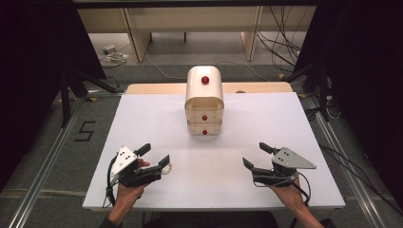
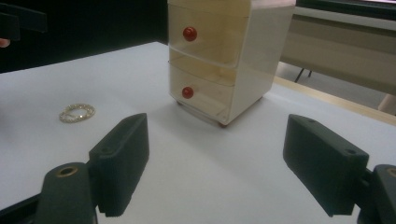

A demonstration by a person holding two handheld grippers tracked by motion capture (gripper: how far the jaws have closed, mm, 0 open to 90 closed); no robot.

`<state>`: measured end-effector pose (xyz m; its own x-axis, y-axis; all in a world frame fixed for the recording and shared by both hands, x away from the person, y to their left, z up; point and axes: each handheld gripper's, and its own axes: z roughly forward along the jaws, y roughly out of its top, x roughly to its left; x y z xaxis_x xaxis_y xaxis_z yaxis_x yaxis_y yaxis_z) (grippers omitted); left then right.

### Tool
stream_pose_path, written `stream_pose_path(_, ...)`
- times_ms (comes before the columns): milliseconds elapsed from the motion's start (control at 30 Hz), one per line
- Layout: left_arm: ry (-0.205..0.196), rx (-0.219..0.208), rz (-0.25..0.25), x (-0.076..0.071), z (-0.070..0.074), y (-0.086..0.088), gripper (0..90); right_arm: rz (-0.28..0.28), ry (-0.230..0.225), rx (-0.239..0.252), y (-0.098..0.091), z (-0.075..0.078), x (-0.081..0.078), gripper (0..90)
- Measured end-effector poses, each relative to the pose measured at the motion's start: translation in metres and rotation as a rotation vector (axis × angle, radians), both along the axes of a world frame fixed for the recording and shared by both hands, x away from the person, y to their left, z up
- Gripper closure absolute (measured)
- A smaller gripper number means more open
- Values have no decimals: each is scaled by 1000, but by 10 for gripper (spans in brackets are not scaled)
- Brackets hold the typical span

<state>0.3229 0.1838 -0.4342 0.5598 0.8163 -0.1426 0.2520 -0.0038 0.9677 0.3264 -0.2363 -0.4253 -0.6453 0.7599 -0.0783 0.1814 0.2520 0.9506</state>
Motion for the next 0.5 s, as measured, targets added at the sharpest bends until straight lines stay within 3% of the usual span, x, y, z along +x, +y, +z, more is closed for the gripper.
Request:
stream_pose_path(233, 0, -4, 2, 0, 0, 0, 160, 3, -14, -21, 8, 1, 0, 244)
stream_pose_path(500, 3, -3, 4, 0, -1, 0, 160, 17, -73, -102, 26, 1, 0, 259)
